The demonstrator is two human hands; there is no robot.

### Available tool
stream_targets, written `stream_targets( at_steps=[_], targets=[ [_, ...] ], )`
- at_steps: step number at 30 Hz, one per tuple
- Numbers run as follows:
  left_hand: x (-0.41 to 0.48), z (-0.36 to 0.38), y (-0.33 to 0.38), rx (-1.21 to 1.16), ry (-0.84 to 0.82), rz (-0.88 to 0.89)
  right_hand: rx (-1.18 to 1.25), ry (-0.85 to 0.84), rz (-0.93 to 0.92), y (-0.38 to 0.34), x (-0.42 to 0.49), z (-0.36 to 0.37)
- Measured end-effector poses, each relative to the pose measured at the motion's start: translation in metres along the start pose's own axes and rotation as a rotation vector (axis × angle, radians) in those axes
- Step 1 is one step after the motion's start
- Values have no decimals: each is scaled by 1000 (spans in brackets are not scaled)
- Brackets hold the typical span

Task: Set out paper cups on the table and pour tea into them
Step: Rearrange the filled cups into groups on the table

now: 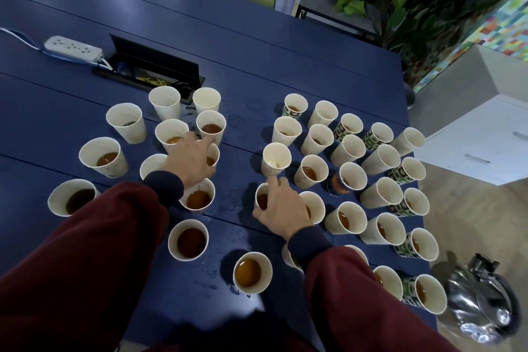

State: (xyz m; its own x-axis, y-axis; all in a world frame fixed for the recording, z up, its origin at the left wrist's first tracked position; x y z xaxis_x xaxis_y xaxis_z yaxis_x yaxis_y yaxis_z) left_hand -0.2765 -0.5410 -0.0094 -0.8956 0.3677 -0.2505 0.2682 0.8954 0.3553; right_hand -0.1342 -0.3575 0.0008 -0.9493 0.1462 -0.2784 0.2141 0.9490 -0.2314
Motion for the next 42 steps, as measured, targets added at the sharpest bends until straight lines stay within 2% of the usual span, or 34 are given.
stream_targets(
  at_steps=[12, 19, 24, 28, 33, 35, 42],
  targets=[
    [-6, -8, 16, -52, -2, 77, 65, 5, 27, 6, 2, -2],
    [-10, -19, 37, -64, -2, 161, 224, 244, 0, 7, -14, -12],
    [-28, -24, 47, -81, 38, 192, 245, 400, -70, -4, -51, -8],
    [-43, -32, 52, -112, 97, 202, 253, 290, -78, -12, -79, 0],
    [-76, -37, 57, -158, 159, 181, 130, -60, -104, -19, -103, 22],
    [-90, -37, 58, -159, 172, 175, 53, -141, -119, -21, -111, 34],
    [-130, -30, 57, -201, 196, 172, -32, -40, -112, -22, -113, 45]
  ],
)
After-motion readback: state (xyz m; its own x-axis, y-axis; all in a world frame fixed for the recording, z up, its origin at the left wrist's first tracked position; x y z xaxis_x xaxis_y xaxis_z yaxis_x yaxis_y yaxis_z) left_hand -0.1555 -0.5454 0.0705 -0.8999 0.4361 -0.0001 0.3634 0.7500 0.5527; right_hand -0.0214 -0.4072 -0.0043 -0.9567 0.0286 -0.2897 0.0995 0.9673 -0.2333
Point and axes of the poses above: each hand's wrist, its own x-axis towards the middle knuckle, its own z-axis out of the palm, y = z × x, the point moved 3 cm from there along x, towards the middle knuckle, and after that the axes turned 3 degrees about -x, right-handed, at the moved point
